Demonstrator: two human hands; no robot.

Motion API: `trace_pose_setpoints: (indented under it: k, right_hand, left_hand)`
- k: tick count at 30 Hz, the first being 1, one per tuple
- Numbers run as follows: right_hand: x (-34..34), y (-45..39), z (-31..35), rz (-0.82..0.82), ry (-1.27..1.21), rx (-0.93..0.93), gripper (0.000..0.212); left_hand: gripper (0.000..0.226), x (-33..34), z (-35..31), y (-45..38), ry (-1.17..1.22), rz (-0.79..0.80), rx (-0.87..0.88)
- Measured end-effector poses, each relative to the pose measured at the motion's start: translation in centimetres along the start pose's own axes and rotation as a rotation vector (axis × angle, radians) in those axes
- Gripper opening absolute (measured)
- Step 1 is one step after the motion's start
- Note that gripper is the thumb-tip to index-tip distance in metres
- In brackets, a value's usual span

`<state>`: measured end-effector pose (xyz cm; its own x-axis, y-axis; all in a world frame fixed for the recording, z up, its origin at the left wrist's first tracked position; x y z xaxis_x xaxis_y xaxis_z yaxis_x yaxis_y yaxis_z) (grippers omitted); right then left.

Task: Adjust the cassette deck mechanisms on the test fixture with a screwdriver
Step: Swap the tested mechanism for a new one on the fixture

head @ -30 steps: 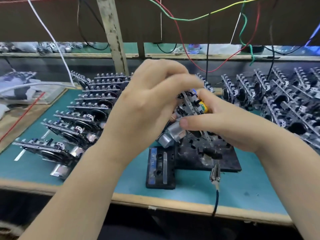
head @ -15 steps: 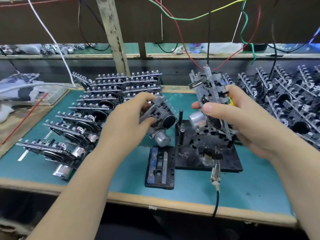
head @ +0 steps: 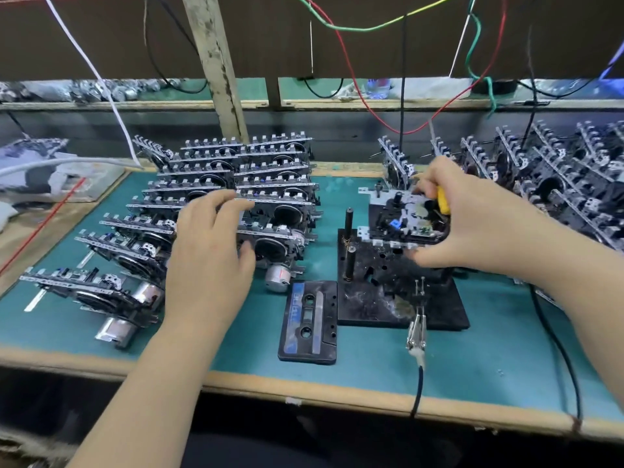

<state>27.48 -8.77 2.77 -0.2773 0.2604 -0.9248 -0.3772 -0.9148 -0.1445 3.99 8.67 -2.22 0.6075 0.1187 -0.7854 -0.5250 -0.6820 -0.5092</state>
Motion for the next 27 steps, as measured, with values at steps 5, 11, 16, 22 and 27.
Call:
trace_pose_setpoints:
  k: [5,11,16,22,27]
  right_hand:
    - [1.2,-1.2,0.1,0.060,0.094,-0.078,0.062]
    - [2.5,-1.1,-0.7,0.064,0.092,-0.089,0.065]
    - [2.3,-1.2,-0.7,0.055,0.077,-0.089,0.065]
    - [2.3,-1.3,-0.6,0.062,0.081,-0.098,0.063]
    - [2.3,-1.7,-0.7,0.096,0.081,-0.109,0.063]
  left_hand:
    - [0.038,-1.2,-3.9,-0.4,0.015,-0.043,0.088]
    - [0.046,0.4,-2.2,-1.6,-0.074,0.307,0.072]
    - [0.049,1.4,-2.2,-1.3,-0.119,0.193,0.048]
    - [0.055,0.4,-4.7,-0.3,-0.099,-0.003,0.131]
    - [0.088,1.3,-8.3,-2.5,0.117,0.576,0.279]
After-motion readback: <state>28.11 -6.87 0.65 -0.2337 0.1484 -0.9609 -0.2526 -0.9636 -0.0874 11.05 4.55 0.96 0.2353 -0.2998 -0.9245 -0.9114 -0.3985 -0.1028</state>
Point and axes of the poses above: each hand's wrist, its own y-axis away from the middle knuckle, its own x-axis out of the palm, z = x × y, the point moved 3 cm from there along -y, towards the middle knuckle, and after that the axes turned 2 degrees about -x, right-handed, at the moved point
